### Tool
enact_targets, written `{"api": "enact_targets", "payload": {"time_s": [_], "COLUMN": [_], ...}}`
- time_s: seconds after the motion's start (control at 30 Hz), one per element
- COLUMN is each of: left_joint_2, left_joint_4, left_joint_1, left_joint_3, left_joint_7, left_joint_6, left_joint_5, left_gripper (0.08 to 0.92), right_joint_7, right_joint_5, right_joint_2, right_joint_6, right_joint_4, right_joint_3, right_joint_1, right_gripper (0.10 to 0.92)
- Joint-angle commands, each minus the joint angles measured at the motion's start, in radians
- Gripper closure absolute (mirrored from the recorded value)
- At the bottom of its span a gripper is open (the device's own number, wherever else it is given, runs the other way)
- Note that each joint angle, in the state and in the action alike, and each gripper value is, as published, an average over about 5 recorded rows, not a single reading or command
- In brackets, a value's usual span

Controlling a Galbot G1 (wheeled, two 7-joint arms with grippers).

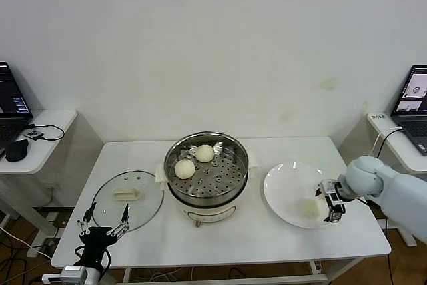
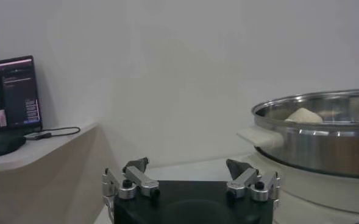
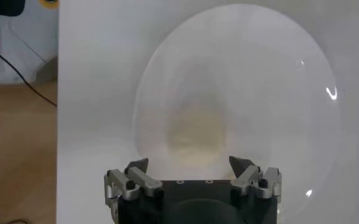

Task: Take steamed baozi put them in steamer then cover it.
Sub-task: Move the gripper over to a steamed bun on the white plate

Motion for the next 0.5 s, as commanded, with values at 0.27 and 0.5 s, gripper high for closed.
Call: {"api": "enact_targets", "payload": {"time_s": [0.27,0.5], "left_joint_2": [0.001,0.002], "left_joint_4": [0.003,0.005], "left_joint_1": [-0.003,-0.006], "left_joint_3": [-0.001,-0.001], "left_joint_7": [0.0,0.0], "left_joint_6": [-0.001,-0.001], "left_joint_5": [0.001,-0.001], "left_gripper": [0.177,0.177], "right_joint_7": [0.009,-0.004], "right_joint_5": [-0.032,-0.03], "right_joint_2": [0.083,0.081], "right_joint_6": [-0.003,-0.005], "right_joint_4": [-0.074,-0.073], "right_joint_3": [0.025,0.022], "right_joint_1": [-0.033,-0.02], "right_gripper": [0.232,0.32]}}
